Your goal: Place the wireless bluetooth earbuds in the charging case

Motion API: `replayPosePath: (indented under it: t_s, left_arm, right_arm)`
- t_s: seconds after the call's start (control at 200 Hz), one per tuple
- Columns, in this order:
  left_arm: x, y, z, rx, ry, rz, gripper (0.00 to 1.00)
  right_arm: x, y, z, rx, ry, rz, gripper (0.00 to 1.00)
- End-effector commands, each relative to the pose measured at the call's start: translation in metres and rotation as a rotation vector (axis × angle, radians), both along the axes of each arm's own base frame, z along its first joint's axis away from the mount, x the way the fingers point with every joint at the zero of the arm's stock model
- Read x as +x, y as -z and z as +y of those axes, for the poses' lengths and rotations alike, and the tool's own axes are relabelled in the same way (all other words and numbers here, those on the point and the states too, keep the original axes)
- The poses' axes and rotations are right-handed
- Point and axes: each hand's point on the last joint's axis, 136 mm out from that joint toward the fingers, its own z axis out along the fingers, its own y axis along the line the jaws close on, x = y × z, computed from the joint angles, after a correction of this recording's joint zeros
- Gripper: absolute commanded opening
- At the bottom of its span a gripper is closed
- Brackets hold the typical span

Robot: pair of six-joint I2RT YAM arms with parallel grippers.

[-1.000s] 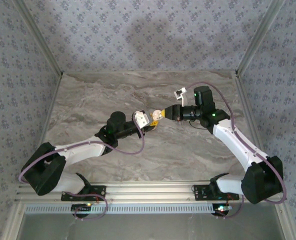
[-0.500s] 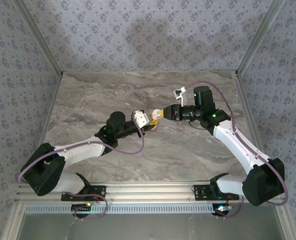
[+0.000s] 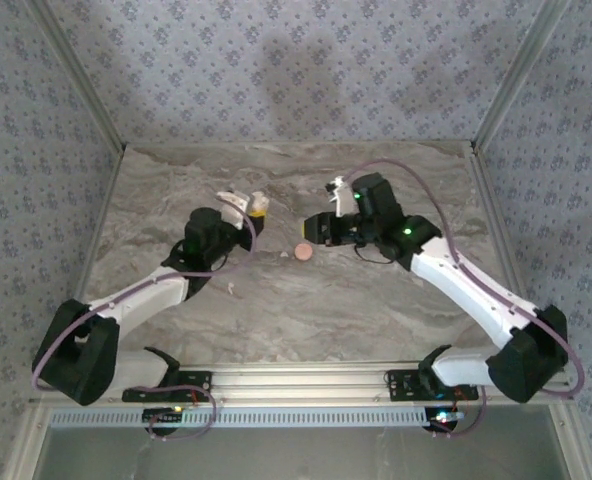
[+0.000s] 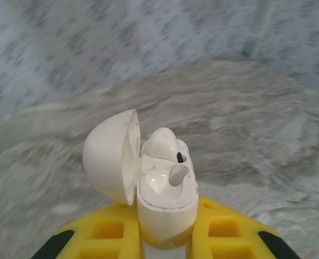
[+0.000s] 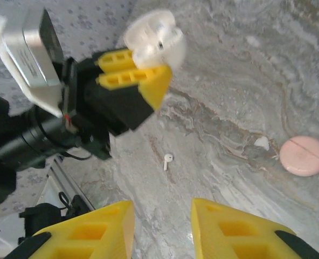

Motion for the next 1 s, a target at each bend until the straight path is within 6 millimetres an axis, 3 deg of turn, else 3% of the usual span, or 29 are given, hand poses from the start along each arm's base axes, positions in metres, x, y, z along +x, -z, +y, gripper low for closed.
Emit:
replayPosePath:
  t_s: [0.0, 0.21, 0.445, 0.735, 0.994]
  left_arm:
    - [0.011, 0.006, 0.044, -0.097, -0.19, 0.154, 0.16]
    - [0.01, 0.024, 0.096, -0.157, -0.335, 0.266, 0.17]
    - [0.006, 0.041, 0.146, -0.246, -0.453, 0.364, 0.17]
    - [0.001, 0.049, 0.169, -0.249, -0.51, 0.395, 0.17]
    - [0.002, 0.046, 0.172, -0.263, -0.511, 0.386, 0.17]
  right_arm:
    - [0.001, 0.019, 0.021, -0.085, 0.062, 0.076, 0.35]
    - [-0.019, 0.066, 0.081, -0.192, -0.041, 0.182, 0.38]
    - [-0.033, 0.125, 0.116, -0.401, -0.079, 0.317, 0.4]
    - [-0.037, 0.171, 0.153, -0.537, -0.141, 0.351, 0.42]
    - [-0.036, 0.198, 0.178, -0.55, -0.224, 0.382, 0.43]
